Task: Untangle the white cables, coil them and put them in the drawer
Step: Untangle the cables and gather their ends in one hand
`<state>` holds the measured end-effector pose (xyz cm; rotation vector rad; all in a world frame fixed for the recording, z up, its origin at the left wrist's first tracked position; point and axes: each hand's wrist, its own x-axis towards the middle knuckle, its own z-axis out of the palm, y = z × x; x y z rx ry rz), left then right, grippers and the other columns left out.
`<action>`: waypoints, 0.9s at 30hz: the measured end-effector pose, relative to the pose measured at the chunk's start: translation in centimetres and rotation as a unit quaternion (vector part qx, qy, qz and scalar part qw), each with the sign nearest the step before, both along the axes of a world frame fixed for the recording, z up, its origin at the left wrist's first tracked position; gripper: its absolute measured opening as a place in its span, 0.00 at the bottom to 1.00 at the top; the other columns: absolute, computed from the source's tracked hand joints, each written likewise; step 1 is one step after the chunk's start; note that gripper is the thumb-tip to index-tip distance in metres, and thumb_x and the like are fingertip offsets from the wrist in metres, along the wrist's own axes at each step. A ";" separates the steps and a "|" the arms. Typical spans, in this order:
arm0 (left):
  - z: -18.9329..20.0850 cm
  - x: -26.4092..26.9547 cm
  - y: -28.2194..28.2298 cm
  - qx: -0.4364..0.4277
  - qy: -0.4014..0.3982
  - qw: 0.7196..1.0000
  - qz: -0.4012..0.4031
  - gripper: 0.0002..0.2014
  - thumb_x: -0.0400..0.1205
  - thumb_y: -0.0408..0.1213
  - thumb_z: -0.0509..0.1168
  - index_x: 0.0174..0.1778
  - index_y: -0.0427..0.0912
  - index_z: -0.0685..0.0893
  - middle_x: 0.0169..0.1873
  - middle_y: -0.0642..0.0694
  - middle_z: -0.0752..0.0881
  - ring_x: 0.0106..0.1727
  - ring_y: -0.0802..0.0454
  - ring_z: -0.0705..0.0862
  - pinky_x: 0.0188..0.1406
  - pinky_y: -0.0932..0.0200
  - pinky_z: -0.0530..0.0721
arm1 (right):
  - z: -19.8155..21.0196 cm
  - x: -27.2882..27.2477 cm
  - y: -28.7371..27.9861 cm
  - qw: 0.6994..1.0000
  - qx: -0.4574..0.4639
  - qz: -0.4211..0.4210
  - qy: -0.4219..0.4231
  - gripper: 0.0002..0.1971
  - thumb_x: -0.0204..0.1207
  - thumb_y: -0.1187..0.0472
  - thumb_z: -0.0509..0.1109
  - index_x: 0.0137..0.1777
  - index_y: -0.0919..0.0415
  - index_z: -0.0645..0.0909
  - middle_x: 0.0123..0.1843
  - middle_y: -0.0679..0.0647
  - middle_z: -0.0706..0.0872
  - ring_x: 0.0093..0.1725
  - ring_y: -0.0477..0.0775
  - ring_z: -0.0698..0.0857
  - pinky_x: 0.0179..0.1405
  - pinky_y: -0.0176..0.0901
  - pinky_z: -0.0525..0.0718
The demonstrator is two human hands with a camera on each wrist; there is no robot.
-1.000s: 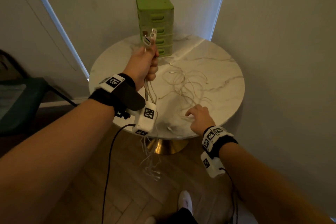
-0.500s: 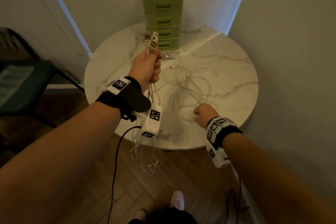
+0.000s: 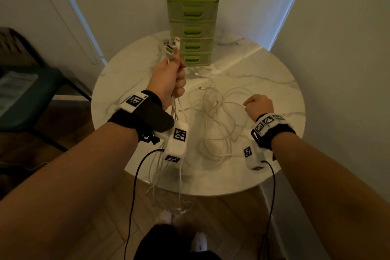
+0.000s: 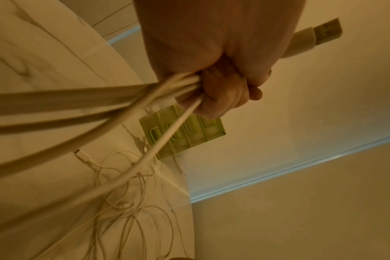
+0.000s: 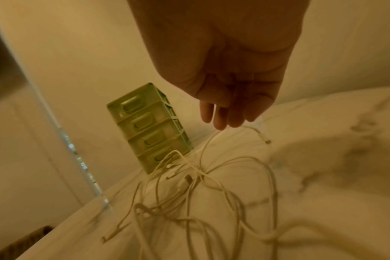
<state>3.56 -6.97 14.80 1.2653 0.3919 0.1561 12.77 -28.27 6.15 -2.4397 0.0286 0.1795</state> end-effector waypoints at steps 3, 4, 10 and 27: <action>-1.1 1.5 0.9 0.012 0.021 1.000 -0.020 0.19 0.85 0.55 0.52 0.33 0.47 0.68 0.15 0.57 0.64 0.16 0.60 0.57 0.14 0.69 0.57 | -1.7 0.2 2.2 0.999 0.020 0.046 0.010 0.12 0.74 0.72 0.61 0.50 0.69 0.86 0.57 0.66 0.87 0.60 0.64 0.83 0.58 0.45 0.79; -1.5 2.0 1.4 0.015 0.027 0.999 -0.025 0.19 0.85 0.55 0.52 0.33 0.47 0.68 0.15 0.57 0.64 0.16 0.60 0.57 0.13 0.70 0.57 | -2.3 0.0 3.6 0.996 0.032 0.079 0.000 0.12 0.74 0.72 0.61 0.50 0.68 0.86 0.57 0.65 0.87 0.59 0.64 0.83 0.59 0.44 0.79; -3.1 4.5 4.2 0.026 0.043 0.997 -0.062 0.19 0.85 0.54 0.51 0.32 0.47 0.69 0.15 0.57 0.64 0.14 0.61 0.57 0.12 0.71 0.57 | -4.3 0.4 12.4 0.949 -0.080 0.295 -0.073 0.17 0.76 0.67 0.61 0.65 0.65 0.79 0.66 0.64 0.78 0.69 0.64 0.72 0.70 0.47 0.65; -5.1 7.6 5.5 -0.070 0.047 0.993 -0.081 0.16 0.85 0.51 0.54 0.33 0.47 0.68 0.18 0.56 0.64 0.16 0.60 0.58 0.13 0.70 0.57 | 0.4 1.2 14.0 0.958 0.229 -0.056 -0.161 0.09 0.78 0.63 0.65 0.45 0.68 0.84 0.27 0.53 0.79 0.27 0.42 0.76 0.34 0.36 0.78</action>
